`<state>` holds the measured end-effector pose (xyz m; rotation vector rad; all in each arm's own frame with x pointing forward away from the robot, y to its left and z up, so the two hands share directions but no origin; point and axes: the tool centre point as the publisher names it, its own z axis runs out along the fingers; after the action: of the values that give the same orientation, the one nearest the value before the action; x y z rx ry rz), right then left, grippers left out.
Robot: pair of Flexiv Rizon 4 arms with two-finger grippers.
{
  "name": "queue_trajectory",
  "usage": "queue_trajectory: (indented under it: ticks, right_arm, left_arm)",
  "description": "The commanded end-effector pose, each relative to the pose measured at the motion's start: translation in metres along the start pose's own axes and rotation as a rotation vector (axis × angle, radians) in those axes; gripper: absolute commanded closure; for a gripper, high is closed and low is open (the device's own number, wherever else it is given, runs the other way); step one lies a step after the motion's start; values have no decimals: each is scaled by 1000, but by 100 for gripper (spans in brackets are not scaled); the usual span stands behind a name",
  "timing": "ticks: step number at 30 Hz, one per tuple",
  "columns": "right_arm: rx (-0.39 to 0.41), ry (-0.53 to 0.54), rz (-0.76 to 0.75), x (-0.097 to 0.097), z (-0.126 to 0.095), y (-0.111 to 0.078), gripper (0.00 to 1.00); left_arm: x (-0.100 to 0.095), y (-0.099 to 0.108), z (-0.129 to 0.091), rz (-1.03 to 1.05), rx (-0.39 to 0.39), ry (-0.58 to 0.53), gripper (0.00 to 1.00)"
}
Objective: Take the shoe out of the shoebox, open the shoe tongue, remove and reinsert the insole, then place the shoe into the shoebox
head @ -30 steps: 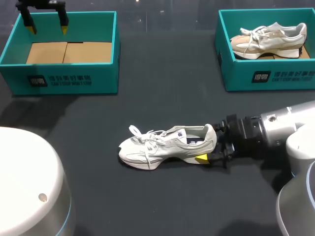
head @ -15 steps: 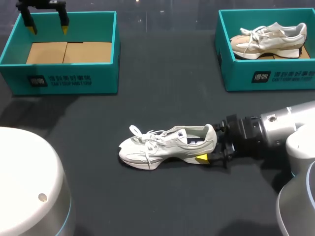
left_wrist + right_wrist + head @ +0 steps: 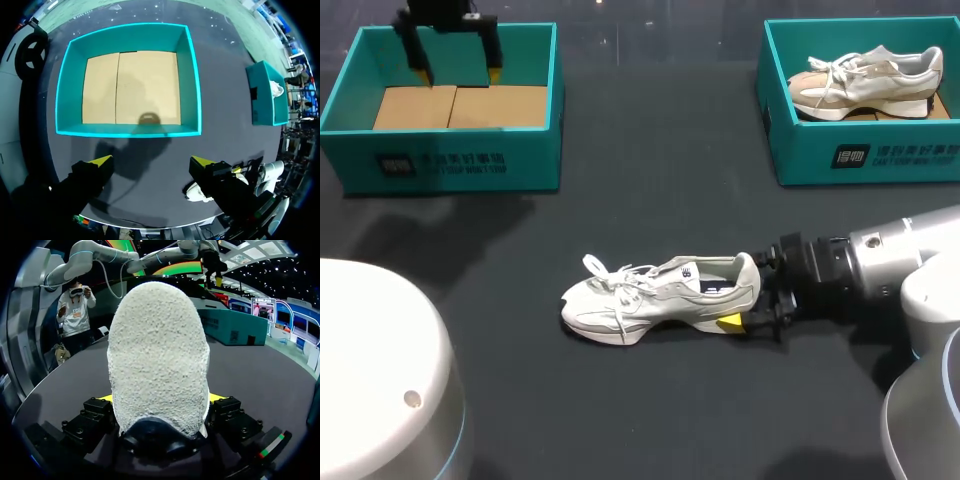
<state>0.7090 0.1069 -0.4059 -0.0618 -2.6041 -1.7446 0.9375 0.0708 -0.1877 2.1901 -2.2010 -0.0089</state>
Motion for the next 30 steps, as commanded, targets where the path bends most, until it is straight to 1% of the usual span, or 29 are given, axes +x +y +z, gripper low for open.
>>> queue_trajectory:
  ticks: [1,5,6,20,21,23,24,25,28,29,30]
  right_arm:
    - [3,-1,0,1,1,1,100]
    - [3,-1,0,1,1,1,100]
    - [3,-1,0,1,1,1,100]
    - [3,-1,0,1,1,1,100]
    - [3,-1,0,1,1,1,100]
    - [3,-1,0,1,1,1,100]
    - [3,-1,0,1,1,1,100]
    - [3,-1,0,1,1,1,100]
    - [3,-1,0,1,1,1,100]
    - [3,-1,0,1,1,1,100]
    - [3,-1,0,1,1,1,100]
  left_arm:
    - [10,23,2,6,24,1,0]
    - [30,48,-1,-2,14,6,0]
    - [36,55,-3,-7,-4,9,0]
    - [36,55,-3,-7,-4,9,0]
    - [37,57,-4,-16,-52,9,0]
    - [44,70,1,-37,-29,-3,0]
    - [47,77,2,-23,-59,-7,0]
    - [50,85,3,-13,-70,-5,0]
    - [61,108,7,10,-60,-8,0]
    - [65,114,9,14,-38,-14,0]
    - [70,120,11,16,-38,-13,0]
